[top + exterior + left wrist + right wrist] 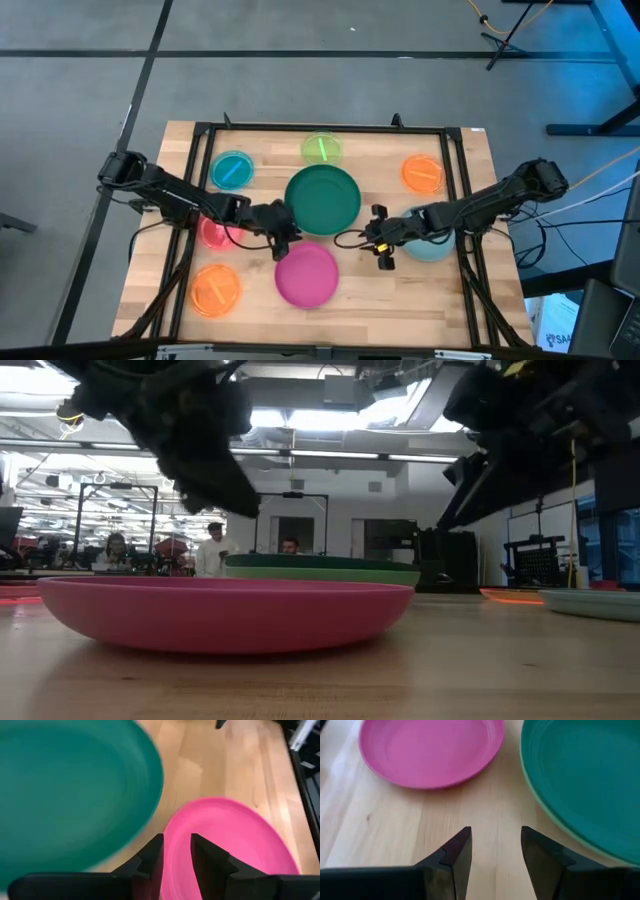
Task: Stack plastic plates
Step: Stack the pink plate on top of the dark green plate
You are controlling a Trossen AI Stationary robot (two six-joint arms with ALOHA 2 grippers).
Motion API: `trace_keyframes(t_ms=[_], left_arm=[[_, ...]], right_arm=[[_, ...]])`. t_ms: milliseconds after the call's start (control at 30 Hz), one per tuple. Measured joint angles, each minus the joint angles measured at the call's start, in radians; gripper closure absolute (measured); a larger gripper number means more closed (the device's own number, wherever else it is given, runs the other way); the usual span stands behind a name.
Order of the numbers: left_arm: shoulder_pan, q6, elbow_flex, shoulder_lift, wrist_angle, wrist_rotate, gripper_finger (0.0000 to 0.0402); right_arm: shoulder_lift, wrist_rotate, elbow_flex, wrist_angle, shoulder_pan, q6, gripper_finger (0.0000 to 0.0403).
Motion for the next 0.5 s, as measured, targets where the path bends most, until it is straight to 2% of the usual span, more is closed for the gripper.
trace_keyframes(t_ms=[200,500], left_arm=[[-0.051,-0.216,0.0,0.0,-0.208,-0.11,0.0312],[-0.094,-0.316,0.0,0.0,-0.247,-0.092,0.0312]], right_arm=[[0.067,-0.001,0.0,0.014,0.0,0.022,0.0242],[0.085,-0.001,0.0,0.015,0.0,0.022,0.0242]])
